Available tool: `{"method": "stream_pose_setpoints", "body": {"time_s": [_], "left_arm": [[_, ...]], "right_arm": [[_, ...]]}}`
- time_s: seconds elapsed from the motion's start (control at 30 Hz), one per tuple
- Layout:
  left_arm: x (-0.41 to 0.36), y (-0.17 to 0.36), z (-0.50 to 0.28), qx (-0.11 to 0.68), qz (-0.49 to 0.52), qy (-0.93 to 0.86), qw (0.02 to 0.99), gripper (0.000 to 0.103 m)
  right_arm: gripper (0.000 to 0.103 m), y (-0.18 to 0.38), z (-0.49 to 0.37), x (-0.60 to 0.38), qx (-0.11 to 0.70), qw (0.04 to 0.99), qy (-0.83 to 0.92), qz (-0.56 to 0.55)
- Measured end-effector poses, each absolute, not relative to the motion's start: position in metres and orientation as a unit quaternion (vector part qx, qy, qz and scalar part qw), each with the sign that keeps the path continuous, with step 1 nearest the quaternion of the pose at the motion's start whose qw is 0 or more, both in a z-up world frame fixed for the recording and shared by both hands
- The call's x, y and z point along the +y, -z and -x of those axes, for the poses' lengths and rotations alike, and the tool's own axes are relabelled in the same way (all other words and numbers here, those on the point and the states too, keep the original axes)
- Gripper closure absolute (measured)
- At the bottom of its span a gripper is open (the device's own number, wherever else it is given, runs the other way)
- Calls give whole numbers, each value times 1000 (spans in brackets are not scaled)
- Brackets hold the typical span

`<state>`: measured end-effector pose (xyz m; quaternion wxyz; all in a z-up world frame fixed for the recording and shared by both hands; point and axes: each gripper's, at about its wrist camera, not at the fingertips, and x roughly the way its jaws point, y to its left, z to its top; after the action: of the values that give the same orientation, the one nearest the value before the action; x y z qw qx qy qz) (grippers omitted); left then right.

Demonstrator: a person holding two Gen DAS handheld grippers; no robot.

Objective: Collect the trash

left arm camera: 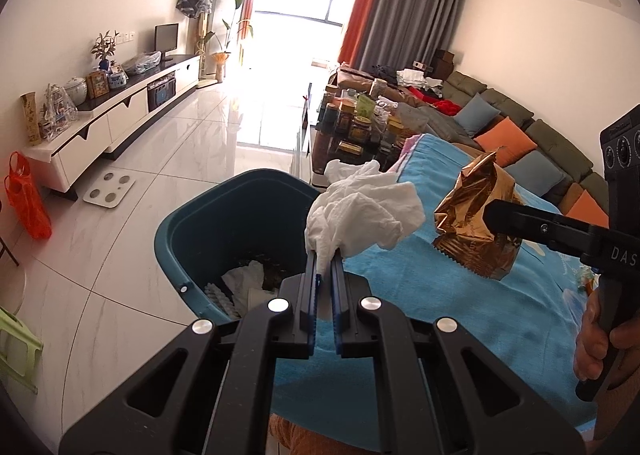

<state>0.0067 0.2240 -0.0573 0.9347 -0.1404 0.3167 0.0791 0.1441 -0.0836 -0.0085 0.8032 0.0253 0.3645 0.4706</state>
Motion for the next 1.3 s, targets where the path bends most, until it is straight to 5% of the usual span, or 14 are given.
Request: {"method": "stream_pose_setpoints", "body": {"time_s": [1.3], "left_arm": [[254, 77, -29, 338, 157, -136, 918, 97]], "right_arm": [[70, 17, -159, -2, 380, 793, -474, 48]]}}
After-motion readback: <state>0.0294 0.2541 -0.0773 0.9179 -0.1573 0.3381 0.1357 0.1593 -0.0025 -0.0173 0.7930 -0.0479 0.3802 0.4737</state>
